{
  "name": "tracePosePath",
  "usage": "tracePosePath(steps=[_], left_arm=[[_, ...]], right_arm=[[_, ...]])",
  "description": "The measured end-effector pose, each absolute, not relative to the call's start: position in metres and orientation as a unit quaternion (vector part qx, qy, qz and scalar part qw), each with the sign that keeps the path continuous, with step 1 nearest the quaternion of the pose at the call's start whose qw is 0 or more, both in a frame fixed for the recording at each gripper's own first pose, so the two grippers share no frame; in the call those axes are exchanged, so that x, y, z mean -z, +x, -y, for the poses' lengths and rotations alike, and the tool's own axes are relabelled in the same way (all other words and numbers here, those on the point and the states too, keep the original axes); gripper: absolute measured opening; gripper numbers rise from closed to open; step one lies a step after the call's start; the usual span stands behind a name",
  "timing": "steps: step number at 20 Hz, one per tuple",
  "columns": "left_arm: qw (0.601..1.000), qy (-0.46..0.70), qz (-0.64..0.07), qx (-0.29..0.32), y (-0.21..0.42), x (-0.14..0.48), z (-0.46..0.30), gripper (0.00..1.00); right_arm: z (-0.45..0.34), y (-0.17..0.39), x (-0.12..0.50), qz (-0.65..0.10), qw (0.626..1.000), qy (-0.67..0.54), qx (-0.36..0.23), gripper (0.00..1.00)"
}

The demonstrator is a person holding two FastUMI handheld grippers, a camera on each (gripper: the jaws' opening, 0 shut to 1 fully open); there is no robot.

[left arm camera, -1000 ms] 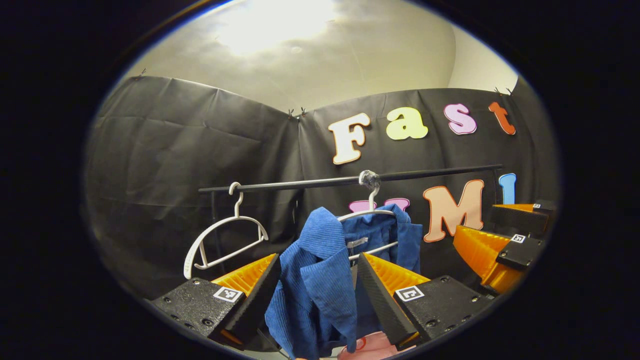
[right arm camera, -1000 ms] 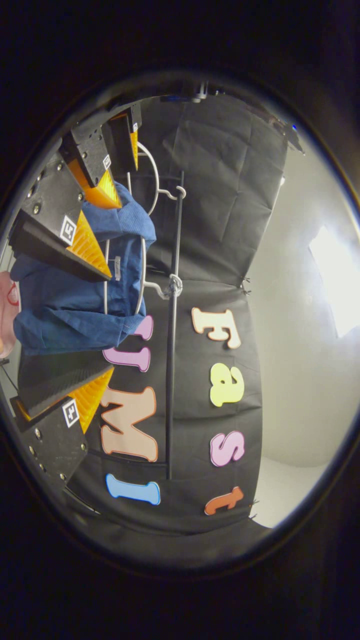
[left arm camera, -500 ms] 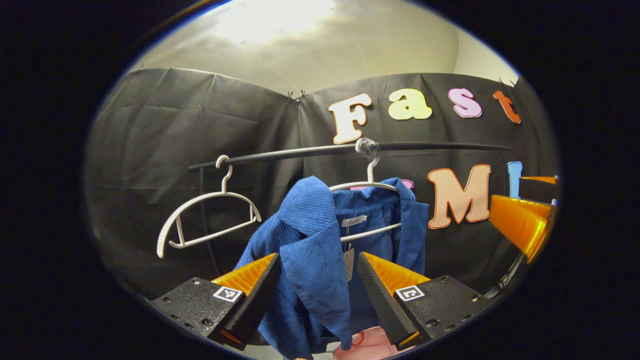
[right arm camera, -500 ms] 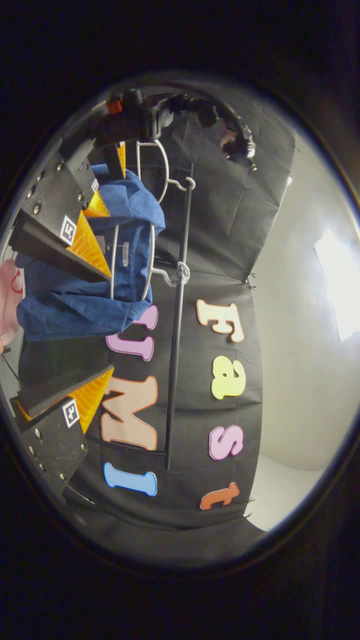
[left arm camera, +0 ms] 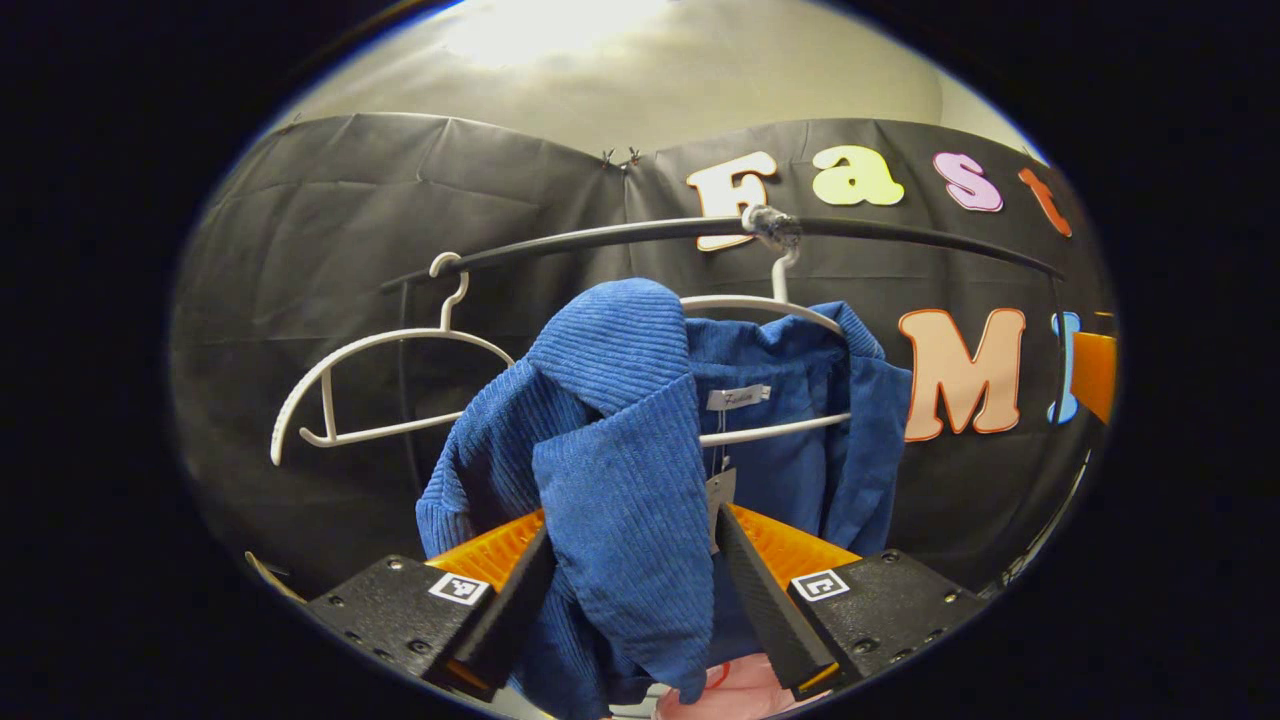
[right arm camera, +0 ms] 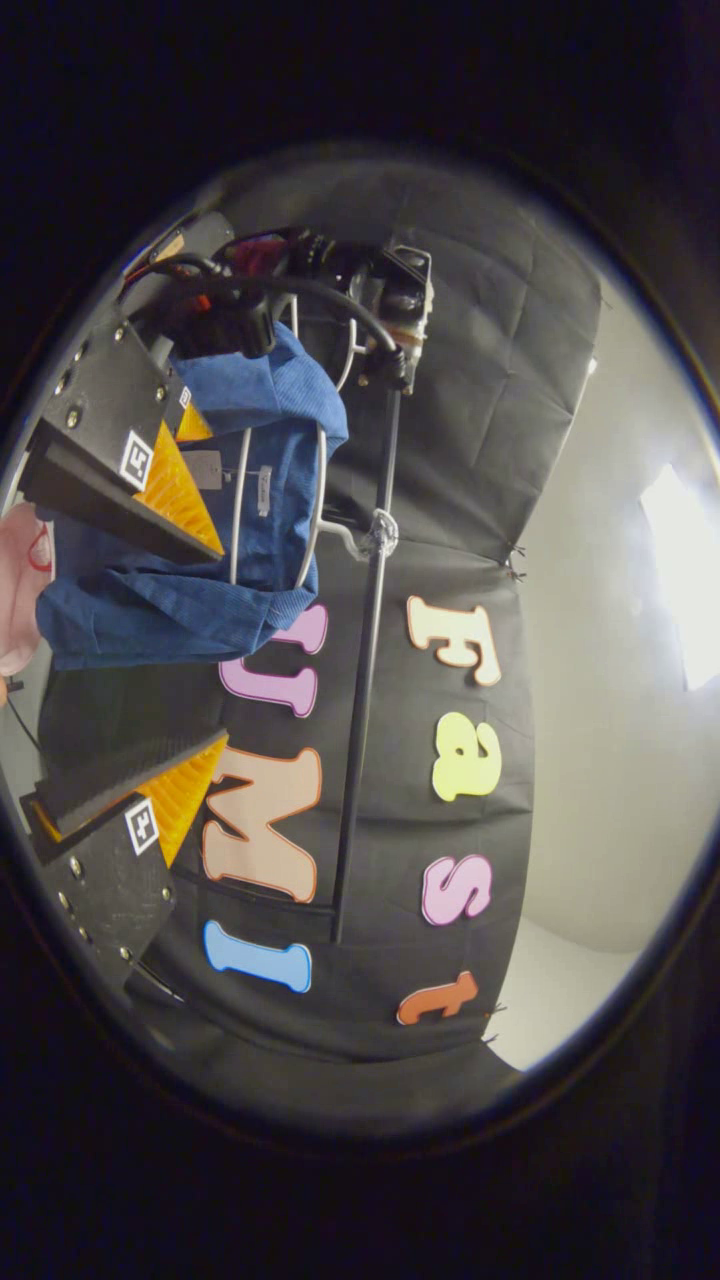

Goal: Grasp the clothes on the hanger with both hands and then place them into the laundry hamper below.

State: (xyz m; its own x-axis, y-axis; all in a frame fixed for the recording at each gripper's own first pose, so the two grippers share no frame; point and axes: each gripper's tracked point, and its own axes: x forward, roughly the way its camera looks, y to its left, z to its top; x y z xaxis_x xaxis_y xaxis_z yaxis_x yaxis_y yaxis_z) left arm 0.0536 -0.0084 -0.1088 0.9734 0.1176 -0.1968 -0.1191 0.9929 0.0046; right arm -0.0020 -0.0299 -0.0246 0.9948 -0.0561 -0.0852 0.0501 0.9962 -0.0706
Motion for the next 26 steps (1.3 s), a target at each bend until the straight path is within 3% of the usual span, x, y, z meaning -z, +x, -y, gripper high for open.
tracePosePath(steps=[6, 7, 11, 16, 26], left_arm=[[0.992, -0.006, -0.107, -0.059, 0.058, 0.112, -0.003, 0.12], [0.993, -0.008, -0.107, -0.049, 0.058, 0.111, 0.0, 0.06], [0.995, -0.006, -0.095, -0.014, 0.056, 0.103, 0.004, 0.02], [0.996, 0.005, -0.084, 0.012, 0.05, 0.095, 0.002, 0.05], [0.996, 0.018, -0.084, 0.037, 0.044, 0.087, -0.005, 0.04]], right_arm=[[0.019, 0.015, 0.039, -0.056, 0.998, -0.022, 0.007, 0.94], [0.017, 0.018, 0.042, -0.059, 0.998, -0.021, 0.004, 0.94], [0.01, 0.037, 0.058, -0.076, 0.997, -0.01, -0.004, 0.94], [-0.009, 0.073, 0.083, -0.098, 0.995, 0.002, -0.014, 0.94], [-0.01, 0.143, 0.143, -0.159, 0.987, -0.01, 0.024, 0.94]])
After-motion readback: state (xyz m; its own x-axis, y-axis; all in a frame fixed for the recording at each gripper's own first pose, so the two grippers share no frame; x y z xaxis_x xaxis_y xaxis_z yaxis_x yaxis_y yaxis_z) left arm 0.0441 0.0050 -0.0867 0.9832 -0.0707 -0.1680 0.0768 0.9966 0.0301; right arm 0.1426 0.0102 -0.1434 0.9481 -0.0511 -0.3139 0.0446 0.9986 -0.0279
